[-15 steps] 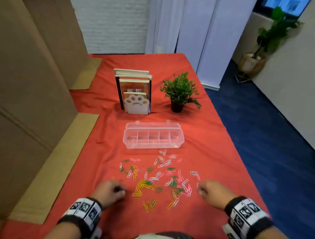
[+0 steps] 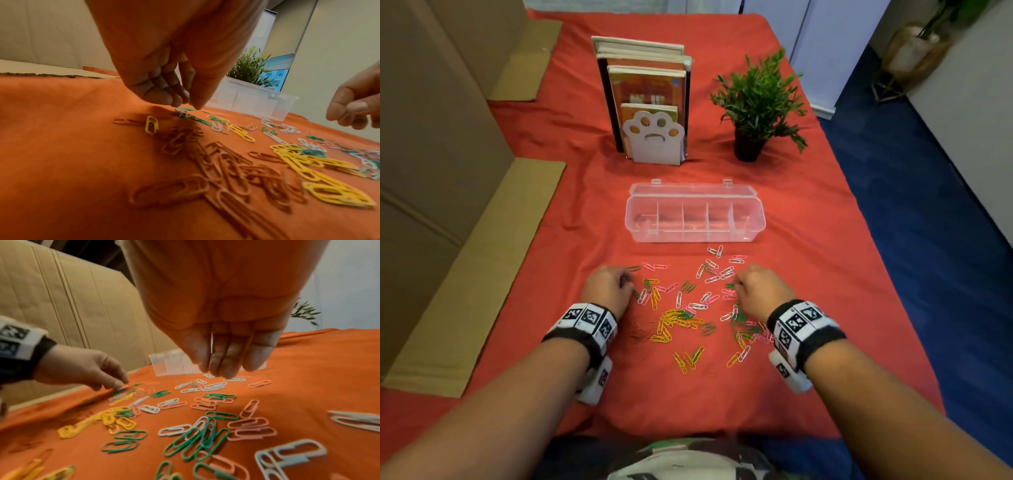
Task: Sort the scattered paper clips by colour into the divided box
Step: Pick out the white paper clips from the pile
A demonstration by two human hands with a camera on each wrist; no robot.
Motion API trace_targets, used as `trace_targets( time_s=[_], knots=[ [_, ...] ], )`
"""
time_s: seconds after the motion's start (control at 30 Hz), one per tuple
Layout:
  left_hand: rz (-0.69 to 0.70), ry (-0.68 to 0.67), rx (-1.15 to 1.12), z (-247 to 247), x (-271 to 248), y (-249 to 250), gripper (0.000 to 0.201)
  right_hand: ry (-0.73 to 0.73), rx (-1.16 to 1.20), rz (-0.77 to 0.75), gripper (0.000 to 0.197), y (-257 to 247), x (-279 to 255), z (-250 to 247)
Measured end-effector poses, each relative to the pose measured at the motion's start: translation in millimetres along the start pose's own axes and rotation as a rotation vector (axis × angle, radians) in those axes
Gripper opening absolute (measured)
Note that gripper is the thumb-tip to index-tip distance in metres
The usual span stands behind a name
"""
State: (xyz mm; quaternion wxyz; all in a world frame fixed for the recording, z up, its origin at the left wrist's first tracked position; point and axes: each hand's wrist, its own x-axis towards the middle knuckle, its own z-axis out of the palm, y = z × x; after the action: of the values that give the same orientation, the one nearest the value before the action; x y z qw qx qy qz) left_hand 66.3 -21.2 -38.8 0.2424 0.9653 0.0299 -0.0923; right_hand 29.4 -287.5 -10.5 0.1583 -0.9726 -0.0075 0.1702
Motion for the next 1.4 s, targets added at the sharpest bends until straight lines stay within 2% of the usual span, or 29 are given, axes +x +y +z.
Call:
trace_targets(
  time_s=[0.13,0.33,0.43,0.5,0.57,0.7,0.77,0.87,1.0,1.07,1.13,1.23,1.3,1.37,1.4],
  knots=[
    [-0.076,0.091,-0.061,-2.9,10.7,-8.8,0.015,0.091,-0.075,0.003,0.019,-10.7,34.6,9.5],
    [-0.182,0.056,-0.142,-2.8,9.7,-17.1,0.027,0.162,-0.036,0.131,0.031,-24.0,75.1,22.7],
    [-0.148,0.05,-0.127,-2.8,12.7,-17.9,0.018,0.193,-0.057,0.144,0.034,-32.8,79.9,28.8],
    [-0.102,0.059,-0.089,-2.4,15.0,-16.7,0.015,0.209,-0.112,0.102,0.026,-38.4,80.9,32.1],
    [-0.062,0.069,-0.057,-1.3,16.1,-15.7,0.017,0.209,-0.149,0.051,0.024,-41.6,79.7,34.0],
    [-0.054,0.047,-0.055,1.9,19.6,-20.7,0.026,0.156,-0.118,-0.007,0.034,-37.6,76.9,32.5],
    [-0.062,0.047,-0.069,1.9,20.5,-21.9,0.027,0.121,-0.007,0.023,0.032,-30.8,74.7,29.2],
    [-0.074,0.051,-0.154,-1.9,18.9,-17.9,0.022,0.115,0.24,0.149,0.025,-17.4,70.0,21.1],
    [-0.227,-0.045,-0.473,-2.5,16.1,-10.7,0.013,0.037,0.997,0.409,0.028,-11.0,65.3,12.4],
    [-0.315,-0.123,-0.648,0.2,13.0,-2.2,0.023,0.017,1.156,0.448,0.022,-11.5,63.5,10.0],
    [-0.371,-0.186,-0.742,1.5,8.9,4.8,0.031,-0.003,0.991,0.404,0.018,-11.9,64.6,11.0],
    [-0.359,-0.232,-0.702,2.5,2.9,7.8,0.019,0.07,0.406,0.286,0.011,-11.4,65.9,17.6],
    [-0.27,-0.234,-0.479,4.4,-0.7,4.8,0.014,0.104,0.18,0.222,0.014,-14.0,63.5,25.3],
    [-0.149,-0.16,-0.171,9.9,-6.0,1.8,0.011,0.113,0.045,0.168,0.025,-20.1,60.0,33.8],
    [-0.092,-0.119,-0.087,12.8,-8.6,1.1,0.011,0.113,-0.004,0.139,0.027,-23.4,58.9,37.3]
  ],
)
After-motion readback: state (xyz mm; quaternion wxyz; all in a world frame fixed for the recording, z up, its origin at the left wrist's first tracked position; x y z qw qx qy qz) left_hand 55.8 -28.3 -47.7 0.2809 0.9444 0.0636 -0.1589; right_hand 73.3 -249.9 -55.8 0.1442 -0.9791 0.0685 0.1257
